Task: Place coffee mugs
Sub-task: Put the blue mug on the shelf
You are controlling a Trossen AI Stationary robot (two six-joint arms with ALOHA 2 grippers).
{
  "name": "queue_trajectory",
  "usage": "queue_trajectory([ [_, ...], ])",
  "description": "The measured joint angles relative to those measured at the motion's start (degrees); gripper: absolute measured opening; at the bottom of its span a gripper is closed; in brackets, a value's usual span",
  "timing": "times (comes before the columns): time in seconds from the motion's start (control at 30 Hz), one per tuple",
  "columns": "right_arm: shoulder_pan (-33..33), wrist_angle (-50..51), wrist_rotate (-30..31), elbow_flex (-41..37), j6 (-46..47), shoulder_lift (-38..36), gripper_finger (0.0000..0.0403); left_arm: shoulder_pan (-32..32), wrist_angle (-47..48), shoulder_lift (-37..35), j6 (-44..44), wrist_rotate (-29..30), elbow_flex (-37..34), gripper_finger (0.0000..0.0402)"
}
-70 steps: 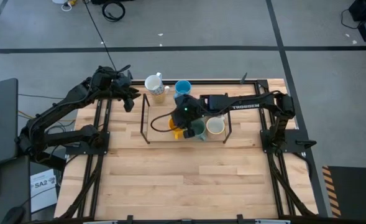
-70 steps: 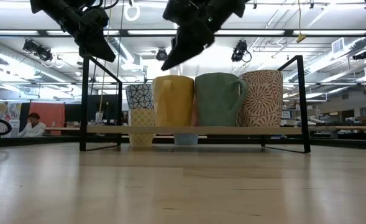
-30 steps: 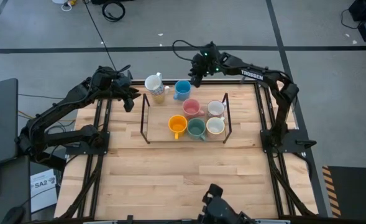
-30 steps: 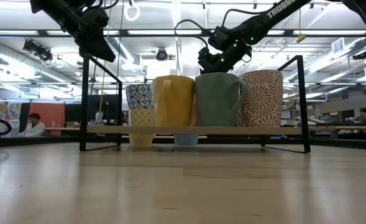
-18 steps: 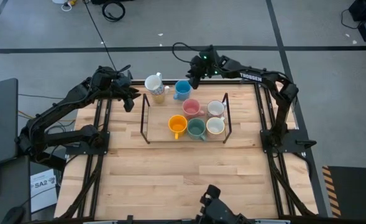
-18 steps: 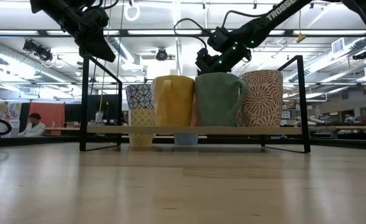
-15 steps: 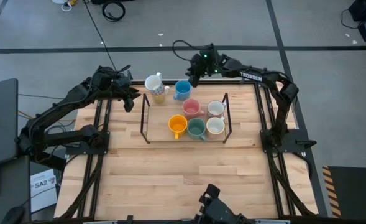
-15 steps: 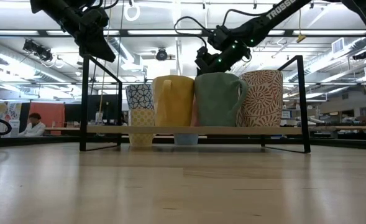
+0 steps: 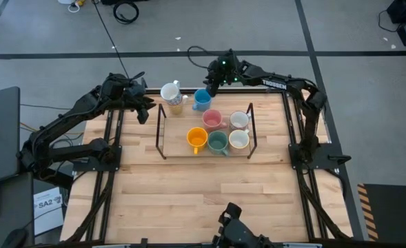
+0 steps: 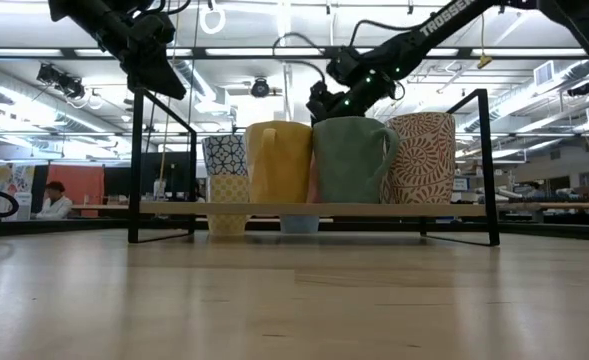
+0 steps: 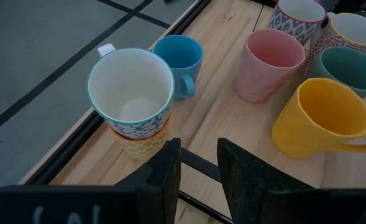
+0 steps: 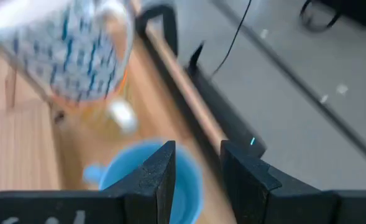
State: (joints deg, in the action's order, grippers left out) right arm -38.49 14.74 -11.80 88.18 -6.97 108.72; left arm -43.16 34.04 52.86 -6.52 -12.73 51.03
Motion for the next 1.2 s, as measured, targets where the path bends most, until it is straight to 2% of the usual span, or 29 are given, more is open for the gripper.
queue_trajectory([
  [0.33, 0.16, 0.10, 0.82, -0.09, -0.20, 5.55, 0.0132, 0.26, -0.02, 0.02, -0.11, 0.90, 0.00, 0.0112],
  [0.6, 0.14, 1.14, 0.42, -0.07, -0.18, 6.57, 0.0132, 0.28, 0.00, 0.02, -0.11, 1.07, 0.00, 0.0112],
  [0.73, 0.23, 2.49, 3.07, -0.04, -0.57, 6.57, 0.0132, 0.28, 0.00, 0.02, -0.11, 1.07, 0.00, 0.0112],
  [1.2, 0.27, 6.11, 2.84, -0.12, -0.26, 6.57, 0.0132, 0.28, 0.02, 0.02, -0.11, 1.07, 0.00, 0.0112],
])
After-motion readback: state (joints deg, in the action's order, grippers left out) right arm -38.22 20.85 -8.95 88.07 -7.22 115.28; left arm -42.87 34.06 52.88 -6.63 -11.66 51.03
